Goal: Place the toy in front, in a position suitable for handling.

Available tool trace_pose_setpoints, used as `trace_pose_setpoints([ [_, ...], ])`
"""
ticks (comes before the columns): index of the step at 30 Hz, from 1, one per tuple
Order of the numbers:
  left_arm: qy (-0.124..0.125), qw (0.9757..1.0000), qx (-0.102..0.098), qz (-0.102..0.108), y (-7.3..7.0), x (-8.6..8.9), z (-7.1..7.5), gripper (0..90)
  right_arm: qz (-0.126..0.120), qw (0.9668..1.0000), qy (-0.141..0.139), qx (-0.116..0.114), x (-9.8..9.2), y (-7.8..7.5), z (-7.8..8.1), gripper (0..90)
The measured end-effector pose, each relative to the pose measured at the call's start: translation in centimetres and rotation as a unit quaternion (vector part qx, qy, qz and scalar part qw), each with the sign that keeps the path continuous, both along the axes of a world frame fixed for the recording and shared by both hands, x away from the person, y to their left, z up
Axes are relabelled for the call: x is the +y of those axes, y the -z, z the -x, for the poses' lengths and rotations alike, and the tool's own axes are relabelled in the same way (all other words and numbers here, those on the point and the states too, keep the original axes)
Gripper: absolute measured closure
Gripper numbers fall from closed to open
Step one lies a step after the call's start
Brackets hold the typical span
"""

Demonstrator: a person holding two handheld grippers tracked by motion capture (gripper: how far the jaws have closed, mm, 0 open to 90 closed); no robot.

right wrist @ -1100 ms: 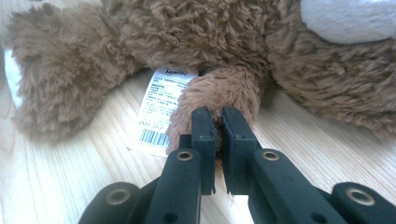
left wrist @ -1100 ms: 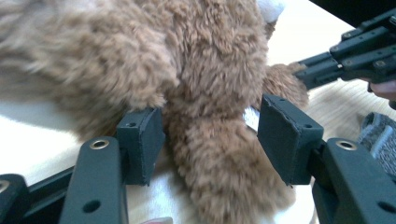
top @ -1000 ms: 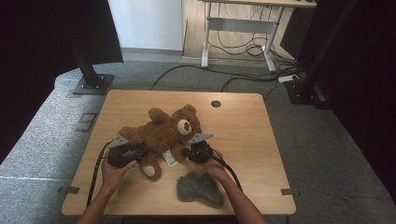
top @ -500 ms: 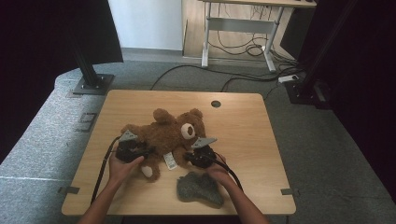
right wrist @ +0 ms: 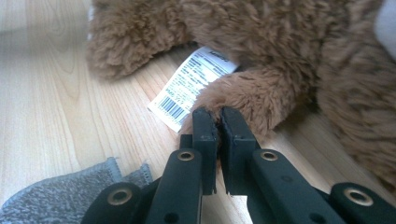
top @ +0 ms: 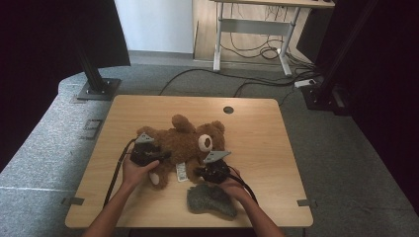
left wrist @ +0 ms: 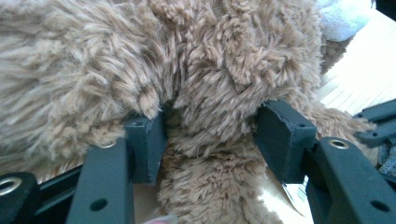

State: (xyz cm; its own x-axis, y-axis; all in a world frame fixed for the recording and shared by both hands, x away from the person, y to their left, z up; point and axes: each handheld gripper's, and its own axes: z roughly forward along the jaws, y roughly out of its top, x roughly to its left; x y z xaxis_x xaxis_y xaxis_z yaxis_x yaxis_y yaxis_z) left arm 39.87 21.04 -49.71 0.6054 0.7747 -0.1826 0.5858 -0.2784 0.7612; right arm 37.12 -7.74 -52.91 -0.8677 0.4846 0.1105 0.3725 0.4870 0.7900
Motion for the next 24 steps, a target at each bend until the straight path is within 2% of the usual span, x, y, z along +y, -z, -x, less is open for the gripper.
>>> trace_pose_setpoints([
  [10, 0.014, 0.9998, 0.003, -0.011, -0.2, -1.0, -1.4, 43.6, -0.005, 0.9999, -0.011, 0.005, 0.0, 0.2, 0.2, 85.2],
  [14, 0.014, 0.9997, 0.000, -0.019, -0.4, -1.3, -1.4, 43.9, -0.004, 0.9999, -0.012, 0.003, -0.1, 0.2, 0.2, 85.0],
  [18, 0.016, 0.9998, -0.001, -0.014, -0.4, -1.1, -1.0, 43.7, -0.006, 1.0000, 0.001, -0.002, -0.6, 0.2, 0.1, 83.2],
  [23, 0.015, 0.9998, -0.002, -0.010, -0.5, -0.9, -0.8, 42.7, -0.009, 0.9999, 0.011, -0.010, -1.0, 0.1, 0.3, 74.7],
  [24, 0.015, 0.9998, -0.006, -0.007, -0.7, -0.7, -0.6, 42.4, -0.013, 0.9995, 0.021, -0.021, -1.2, -0.2, 0.4, 66.2],
])
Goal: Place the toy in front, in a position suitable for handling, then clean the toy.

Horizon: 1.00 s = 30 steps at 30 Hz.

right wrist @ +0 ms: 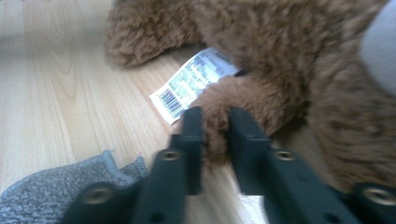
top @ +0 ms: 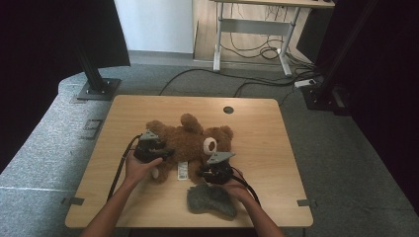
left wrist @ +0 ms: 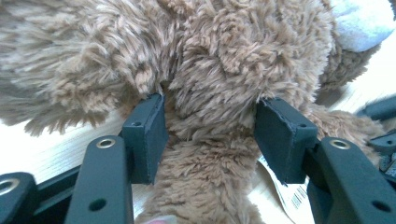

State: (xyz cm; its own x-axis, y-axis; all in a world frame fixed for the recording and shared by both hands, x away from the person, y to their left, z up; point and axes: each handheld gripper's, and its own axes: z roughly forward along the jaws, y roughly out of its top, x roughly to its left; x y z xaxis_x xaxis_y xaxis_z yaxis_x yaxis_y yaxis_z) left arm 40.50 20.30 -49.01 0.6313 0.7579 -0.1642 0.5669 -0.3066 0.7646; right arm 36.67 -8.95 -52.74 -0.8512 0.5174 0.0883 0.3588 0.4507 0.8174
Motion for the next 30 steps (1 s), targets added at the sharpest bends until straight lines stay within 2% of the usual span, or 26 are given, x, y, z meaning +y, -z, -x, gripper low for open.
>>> trace_pose_setpoints([
  [3, 0.002, 0.9999, -0.011, 0.004, -0.6, 0.4, 0.6, 41.7, -0.016, 0.9995, 0.022, -0.015, -0.8, -0.5, 0.3, 56.8],
  [5, 0.001, 0.9998, -0.016, 0.007, -0.9, 0.7, 0.9, 41.3, -0.035, 0.9985, 0.040, -0.015, -1.7, -0.9, 0.4, 55.3],
  [6, 0.001, 0.9998, -0.016, 0.007, -0.9, 0.7, 0.9, 41.2, -0.035, 0.9985, 0.040, -0.015, -1.7, -0.9, 0.4, 55.3],
  [9, -0.002, 0.9997, -0.019, 0.017, -1.2, 1.4, 1.3, 40.9, -0.058, 0.9961, 0.066, -0.011, -3.6, -1.3, 1.0, 52.3],
  [18, -0.002, 0.9994, -0.023, 0.025, -1.6, 1.8, 1.7, 40.6, -0.072, 0.9923, 0.100, -0.009, -6.5, -0.9, 3.0, 49.1],
  [20, -0.001, 0.9994, -0.026, 0.023, -1.9, 1.7, 1.8, 39.6, -0.071, 0.9922, 0.102, -0.011, -6.9, -1.0, 3.4, 48.1],
  [27, 0.004, 0.9988, -0.032, 0.037, -3.0, 1.3, 1.7, 39.0, -0.079, 0.9924, 0.094, -0.012, -7.5, -1.5, 5.1, 47.2],
  [30, 0.006, 0.9985, -0.036, 0.042, -3.6, 0.8, 1.4, 38.2, -0.080, 0.9933, 0.082, -0.010, -7.5, -1.6, 6.4, 46.2],
])
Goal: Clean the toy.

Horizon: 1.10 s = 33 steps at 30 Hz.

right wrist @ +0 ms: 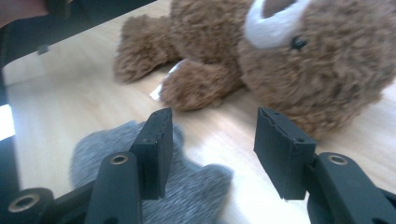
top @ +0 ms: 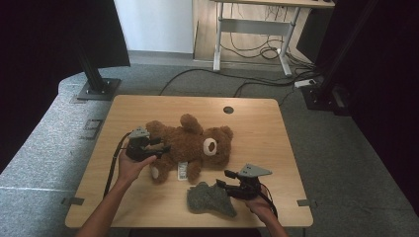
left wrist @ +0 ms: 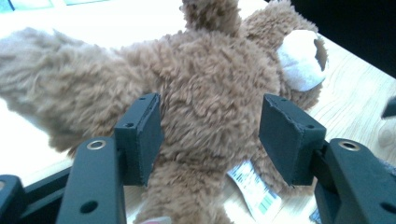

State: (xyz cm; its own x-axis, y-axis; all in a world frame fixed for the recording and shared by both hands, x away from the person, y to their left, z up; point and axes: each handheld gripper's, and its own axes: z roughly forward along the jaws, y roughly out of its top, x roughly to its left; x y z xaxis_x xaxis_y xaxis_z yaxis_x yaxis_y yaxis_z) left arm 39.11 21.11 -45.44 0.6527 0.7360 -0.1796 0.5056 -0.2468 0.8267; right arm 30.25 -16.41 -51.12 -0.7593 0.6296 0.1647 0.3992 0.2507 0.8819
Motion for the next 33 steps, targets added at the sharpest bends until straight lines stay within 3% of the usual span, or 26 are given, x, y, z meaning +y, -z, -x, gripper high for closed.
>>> trace_pose_setpoints([
  [8, 0.000, 1.0000, -0.003, 0.006, -0.7, -0.9, -1.0, 37.3, 0.001, 0.9999, -0.013, 0.010, 0.1, 0.3, 1.4, 44.3],
  [20, -0.003, 0.9999, 0.000, 0.010, -0.9, -2.5, -3.7, 32.8, 0.000, 0.9995, -0.023, 0.020, 0.3, 0.8, 1.7, 43.5],
  [33, 0.008, 0.9999, 0.009, 0.009, -1.0, -4.4, -6.4, 25.7, 0.007, 0.9995, -0.010, 0.029, -0.2, 1.5, 1.7, 43.4],
])
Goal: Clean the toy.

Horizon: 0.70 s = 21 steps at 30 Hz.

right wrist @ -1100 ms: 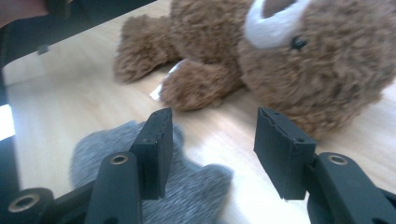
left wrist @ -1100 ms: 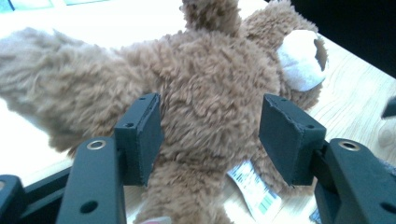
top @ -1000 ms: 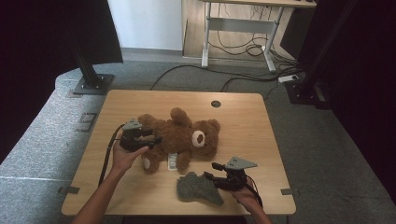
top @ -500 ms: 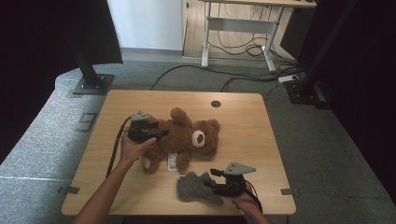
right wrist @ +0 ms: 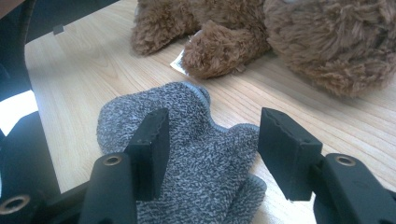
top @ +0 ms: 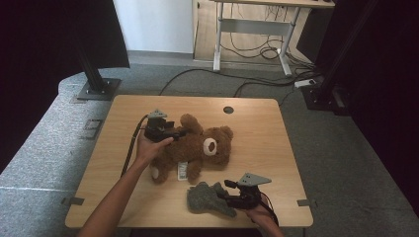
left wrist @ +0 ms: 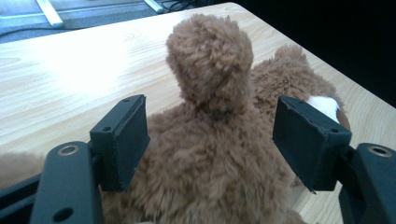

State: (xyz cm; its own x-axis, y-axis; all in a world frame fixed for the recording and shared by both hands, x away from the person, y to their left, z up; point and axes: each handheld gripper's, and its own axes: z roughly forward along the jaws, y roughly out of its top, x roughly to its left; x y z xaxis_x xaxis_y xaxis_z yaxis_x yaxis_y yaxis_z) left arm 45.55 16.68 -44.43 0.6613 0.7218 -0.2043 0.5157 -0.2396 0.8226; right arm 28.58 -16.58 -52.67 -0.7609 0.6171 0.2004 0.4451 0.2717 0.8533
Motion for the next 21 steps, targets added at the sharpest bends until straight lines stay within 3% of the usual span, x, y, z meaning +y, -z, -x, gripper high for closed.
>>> trace_pose_setpoints([
  [15, 0.006, 1.0000, 0.001, 0.001, -0.3, -1.9, -2.0, 26.2, 0.005, 1.0000, 0.004, 0.003, -0.1, 0.4, -0.2, 43.5],
  [21, -0.002, 1.0000, 0.007, -0.004, -0.1, -2.7, -2.7, 32.4, 0.004, 1.0000, 0.006, 0.000, -0.3, 0.2, -0.1, 43.5],
])
